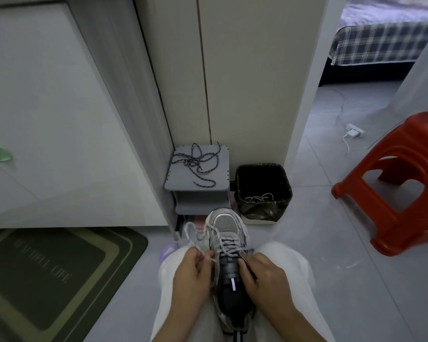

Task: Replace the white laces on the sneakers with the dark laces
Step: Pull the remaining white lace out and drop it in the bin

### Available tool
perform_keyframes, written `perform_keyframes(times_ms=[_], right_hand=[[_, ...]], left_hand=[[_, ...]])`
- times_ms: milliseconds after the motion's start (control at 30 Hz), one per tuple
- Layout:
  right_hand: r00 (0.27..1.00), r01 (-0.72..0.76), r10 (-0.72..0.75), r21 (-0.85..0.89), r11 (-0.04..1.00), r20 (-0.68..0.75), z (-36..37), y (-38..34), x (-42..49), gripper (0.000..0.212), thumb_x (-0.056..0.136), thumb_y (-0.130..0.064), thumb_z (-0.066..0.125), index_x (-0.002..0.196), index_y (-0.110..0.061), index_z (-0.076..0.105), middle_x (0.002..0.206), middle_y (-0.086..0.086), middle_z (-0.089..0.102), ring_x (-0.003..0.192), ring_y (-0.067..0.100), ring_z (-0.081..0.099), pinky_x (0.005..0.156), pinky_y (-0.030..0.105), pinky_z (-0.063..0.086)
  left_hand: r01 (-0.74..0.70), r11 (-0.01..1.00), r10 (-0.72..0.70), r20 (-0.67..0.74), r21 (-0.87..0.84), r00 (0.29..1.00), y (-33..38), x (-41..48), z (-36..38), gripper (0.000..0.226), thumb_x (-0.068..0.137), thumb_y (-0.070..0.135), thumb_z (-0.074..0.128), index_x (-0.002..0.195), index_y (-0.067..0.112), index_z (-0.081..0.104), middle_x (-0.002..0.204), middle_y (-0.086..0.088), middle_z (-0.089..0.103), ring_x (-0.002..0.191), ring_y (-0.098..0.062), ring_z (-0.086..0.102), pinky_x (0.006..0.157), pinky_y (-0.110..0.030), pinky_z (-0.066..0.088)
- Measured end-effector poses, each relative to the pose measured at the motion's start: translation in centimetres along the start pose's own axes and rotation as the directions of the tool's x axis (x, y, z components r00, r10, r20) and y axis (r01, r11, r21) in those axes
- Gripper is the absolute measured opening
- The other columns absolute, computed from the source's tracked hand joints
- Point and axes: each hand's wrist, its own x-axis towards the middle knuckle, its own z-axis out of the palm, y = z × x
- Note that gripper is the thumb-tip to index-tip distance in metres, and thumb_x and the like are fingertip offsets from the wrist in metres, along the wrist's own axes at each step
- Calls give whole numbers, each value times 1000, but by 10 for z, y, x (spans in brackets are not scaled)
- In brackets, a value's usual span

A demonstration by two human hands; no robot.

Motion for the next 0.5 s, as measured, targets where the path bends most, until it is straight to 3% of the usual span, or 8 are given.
perform_keyframes(times_ms=[167,300,433,500], right_hand=[[1000,6,-6,13,1000,-10,0,-1,0,30,87,-35,48,84,-18,73,65,-3,58,54,12,51,46,21,38],[1000,9,-8,27,1000,-18,-1,-2,0,30,88,-34,48,86,-17,74,64,-3,57,52,12,51,45,22,39],[1000,2,-2,48,999,-7,-3,-1,0,30,88,-34,49,87,-16,74,65,-3,58,53,11,52,46,21,40],[1000,-4,4,55,999,11,-3,-2,0,30,88,-34,49,88,-17,74,66,-3,58,54,11,52,47,21,41]], left_hand=[[186,944,-185,29,-274,982,5,0,-1,12,97,10,44,88,7,50,91,-5,73,68,-10,70,49,-33,55],[300,791,-354,2,-534,935,7,9,-16,17,102,20,32,94,8,41,83,-8,72,69,-26,71,43,-32,53],[337,879,-338,60,-337,939,-1,18,-32,18,97,20,48,89,3,51,85,-11,70,66,-21,68,45,-28,49],[248,954,-250,9,-169,968,-7,17,-37,25,92,30,57,79,9,61,73,-4,70,60,-18,67,53,-31,49]])
